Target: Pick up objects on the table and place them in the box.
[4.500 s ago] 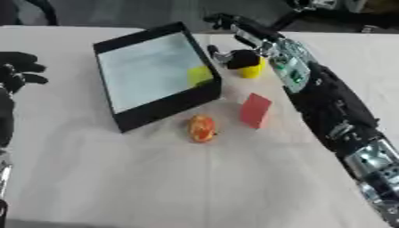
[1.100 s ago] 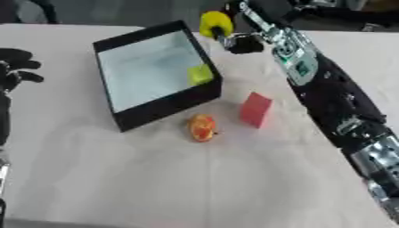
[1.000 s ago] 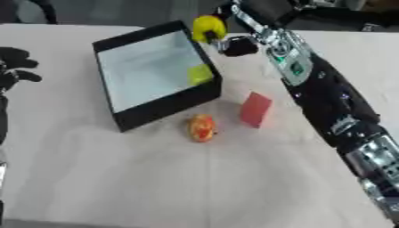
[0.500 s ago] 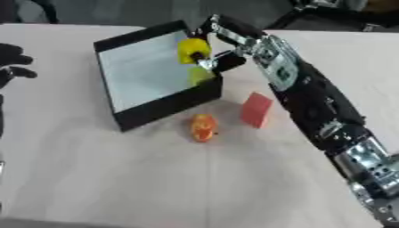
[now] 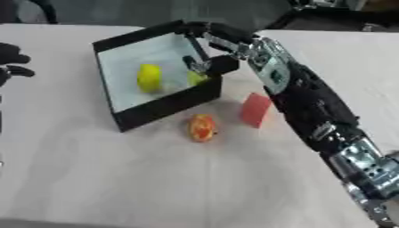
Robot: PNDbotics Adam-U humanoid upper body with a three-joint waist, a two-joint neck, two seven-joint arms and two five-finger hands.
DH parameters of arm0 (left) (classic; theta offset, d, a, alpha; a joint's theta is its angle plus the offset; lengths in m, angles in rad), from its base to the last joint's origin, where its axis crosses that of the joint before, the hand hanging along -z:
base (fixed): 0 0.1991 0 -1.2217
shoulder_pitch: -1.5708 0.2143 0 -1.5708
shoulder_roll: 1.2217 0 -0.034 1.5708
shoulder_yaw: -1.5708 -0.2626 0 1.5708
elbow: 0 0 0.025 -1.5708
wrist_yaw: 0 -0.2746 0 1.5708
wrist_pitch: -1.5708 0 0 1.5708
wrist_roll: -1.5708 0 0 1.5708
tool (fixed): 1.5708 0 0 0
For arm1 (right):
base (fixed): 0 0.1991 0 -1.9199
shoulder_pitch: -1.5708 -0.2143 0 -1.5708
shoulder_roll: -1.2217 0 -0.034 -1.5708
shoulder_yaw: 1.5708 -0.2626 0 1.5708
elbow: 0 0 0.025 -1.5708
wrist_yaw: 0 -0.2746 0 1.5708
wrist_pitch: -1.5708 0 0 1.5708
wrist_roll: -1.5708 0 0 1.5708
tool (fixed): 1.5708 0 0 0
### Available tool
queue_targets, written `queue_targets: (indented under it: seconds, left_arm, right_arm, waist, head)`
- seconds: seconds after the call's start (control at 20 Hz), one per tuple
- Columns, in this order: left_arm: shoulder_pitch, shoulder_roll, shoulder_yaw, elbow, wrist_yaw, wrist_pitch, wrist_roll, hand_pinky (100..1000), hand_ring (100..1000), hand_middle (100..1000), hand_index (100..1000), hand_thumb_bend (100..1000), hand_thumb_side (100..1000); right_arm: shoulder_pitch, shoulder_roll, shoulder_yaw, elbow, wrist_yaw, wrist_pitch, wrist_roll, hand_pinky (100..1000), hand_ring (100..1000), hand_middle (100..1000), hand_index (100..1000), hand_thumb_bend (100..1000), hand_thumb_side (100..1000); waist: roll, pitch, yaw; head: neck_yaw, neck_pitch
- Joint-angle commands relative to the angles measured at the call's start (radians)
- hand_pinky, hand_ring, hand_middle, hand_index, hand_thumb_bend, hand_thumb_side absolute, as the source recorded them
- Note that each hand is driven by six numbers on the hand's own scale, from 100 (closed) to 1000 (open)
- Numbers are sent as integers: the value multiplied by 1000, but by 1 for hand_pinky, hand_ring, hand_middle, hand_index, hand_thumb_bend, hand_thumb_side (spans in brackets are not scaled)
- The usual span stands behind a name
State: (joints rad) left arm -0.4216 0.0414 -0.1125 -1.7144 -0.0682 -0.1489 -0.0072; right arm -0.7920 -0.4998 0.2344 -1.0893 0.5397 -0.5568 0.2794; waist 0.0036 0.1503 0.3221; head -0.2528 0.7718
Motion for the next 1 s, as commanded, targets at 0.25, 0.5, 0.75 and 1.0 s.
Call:
queue_targets:
  seconds: [0.25, 0.5, 0.75, 1.0]
  left_arm:
    - [-15, 0, 3, -20, 0, -1, 4, 562, 620, 597, 656, 100, 888]
    - [-11, 3, 8, -20, 0, -2, 7, 562, 620, 597, 656, 100, 888]
    - [0, 15, 22, -21, -6, -2, 21, 562, 620, 597, 655, 100, 888]
    - [8, 26, 33, -21, -12, -2, 34, 562, 620, 597, 655, 100, 887]
  right_arm:
    - [-19, -24, -7, -32, 8, 11, -43, 892, 913, 979, 1000, 100, 583]
    - [-7, -43, -7, -71, -10, 10, -43, 893, 909, 974, 1000, 100, 500]
    - [48, -98, 14, -185, -56, 14, -5, 893, 905, 958, 1000, 100, 482]
    - [120, -152, 33, -327, -117, 38, 55, 896, 908, 947, 1000, 100, 467]
  waist:
    - [-9, -3, -3]
    - [-9, -6, -11]
    - [-11, -16, -33]
    - [-16, -24, -53]
  head:
    - [0, -2]
    - [5, -2]
    - [22, -2]
    - [40, -2]
